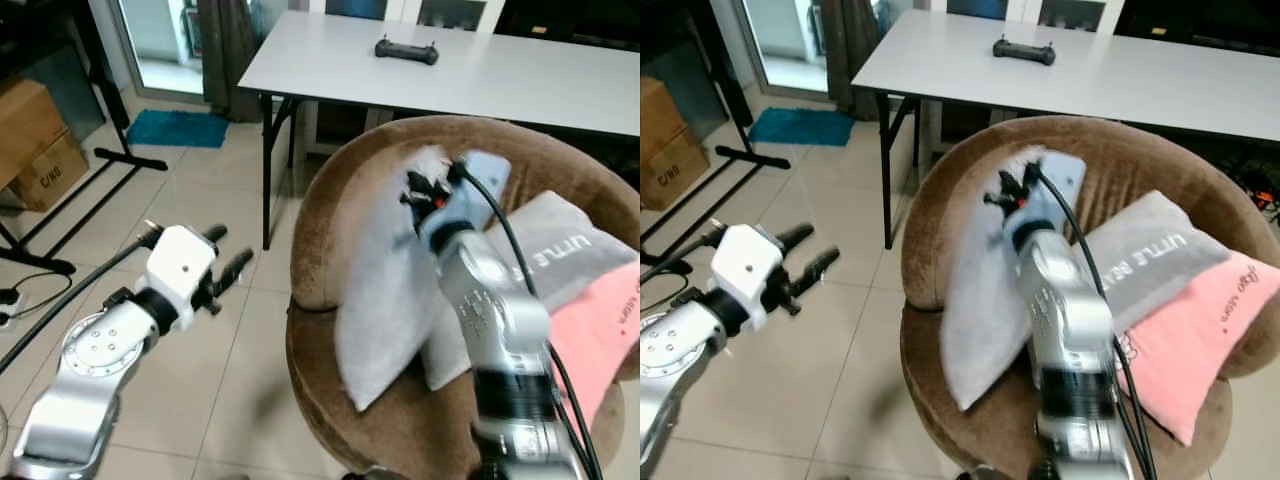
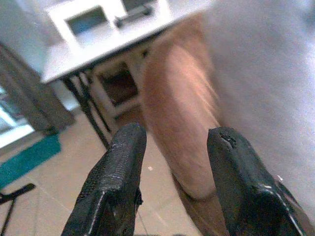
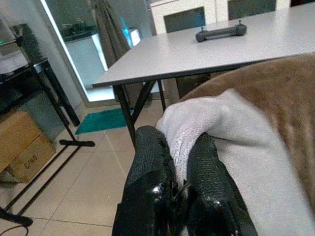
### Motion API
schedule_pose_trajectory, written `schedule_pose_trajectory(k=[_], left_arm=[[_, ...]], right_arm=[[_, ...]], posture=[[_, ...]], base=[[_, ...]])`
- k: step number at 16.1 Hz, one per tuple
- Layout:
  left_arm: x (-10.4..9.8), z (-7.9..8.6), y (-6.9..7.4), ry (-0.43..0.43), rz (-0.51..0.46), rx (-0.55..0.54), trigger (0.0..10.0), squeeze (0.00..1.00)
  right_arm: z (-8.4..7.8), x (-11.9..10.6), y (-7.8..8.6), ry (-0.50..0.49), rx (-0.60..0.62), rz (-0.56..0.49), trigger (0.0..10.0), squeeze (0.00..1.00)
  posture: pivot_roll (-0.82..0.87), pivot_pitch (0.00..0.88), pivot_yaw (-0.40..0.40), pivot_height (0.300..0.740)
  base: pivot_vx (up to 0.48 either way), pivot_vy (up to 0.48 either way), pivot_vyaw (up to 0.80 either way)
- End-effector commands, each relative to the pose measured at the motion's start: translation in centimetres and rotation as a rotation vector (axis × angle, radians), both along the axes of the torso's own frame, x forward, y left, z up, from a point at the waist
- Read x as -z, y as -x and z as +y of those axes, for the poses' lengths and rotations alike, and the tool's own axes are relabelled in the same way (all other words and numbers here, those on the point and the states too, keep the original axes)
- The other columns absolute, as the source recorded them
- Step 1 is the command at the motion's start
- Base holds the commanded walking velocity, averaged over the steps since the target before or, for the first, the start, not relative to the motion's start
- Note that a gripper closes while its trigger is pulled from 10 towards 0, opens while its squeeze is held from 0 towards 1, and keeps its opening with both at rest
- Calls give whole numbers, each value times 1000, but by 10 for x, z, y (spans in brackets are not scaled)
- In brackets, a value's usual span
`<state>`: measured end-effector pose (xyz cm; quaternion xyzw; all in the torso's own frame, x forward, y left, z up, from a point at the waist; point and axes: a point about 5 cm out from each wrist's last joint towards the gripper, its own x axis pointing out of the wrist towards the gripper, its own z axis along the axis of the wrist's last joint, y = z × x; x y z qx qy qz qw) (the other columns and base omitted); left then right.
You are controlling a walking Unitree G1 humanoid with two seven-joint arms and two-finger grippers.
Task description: Move the pillow to the sofa from floor
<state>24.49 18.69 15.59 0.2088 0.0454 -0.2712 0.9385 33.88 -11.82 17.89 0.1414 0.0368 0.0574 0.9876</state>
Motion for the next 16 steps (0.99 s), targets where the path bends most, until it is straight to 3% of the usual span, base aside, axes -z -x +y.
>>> schedule_pose_trajectory(k=[1,6,7,10,14,15,16], left_arm=[[10,-1,2,-15,71,54,10000,0],[7,-3,7,-15,114,144,10000,0],[7,-3,13,-18,128,161,10000,0],[8,-4,25,-13,155,180,10000,0],[5,-6,38,-7,194,217,10000,0],[4,-6,41,-7,200,223,10000,0],[4,-7,44,-9,211,230,10000,0]], right_arm=[[-3,-8,-11,25,8,-51,10000,0],[-10,-7,-47,110,22,-26,10000,0],[-17,-10,-59,140,43,-26,10000,0],[-29,-7,-68,190,51,-13,10000,0],[-61,-5,-71,323,138,30,10000,0],[-71,-6,-71,362,183,43,10000,1000],[-88,-7,-70,410,271,66,10000,1000]], posture=[[137,0,-35,740],[154,0,-41,740],[164,0,-51,740],[175,0,-60,740],[184,0,-64,740],[188,12,-65,740],[192,26,-64,740]], base=[[0,0,0],[0,0,0],[0,0,0],[0,0,0],[0,0,0],[0,0,0],[0,0,0]])
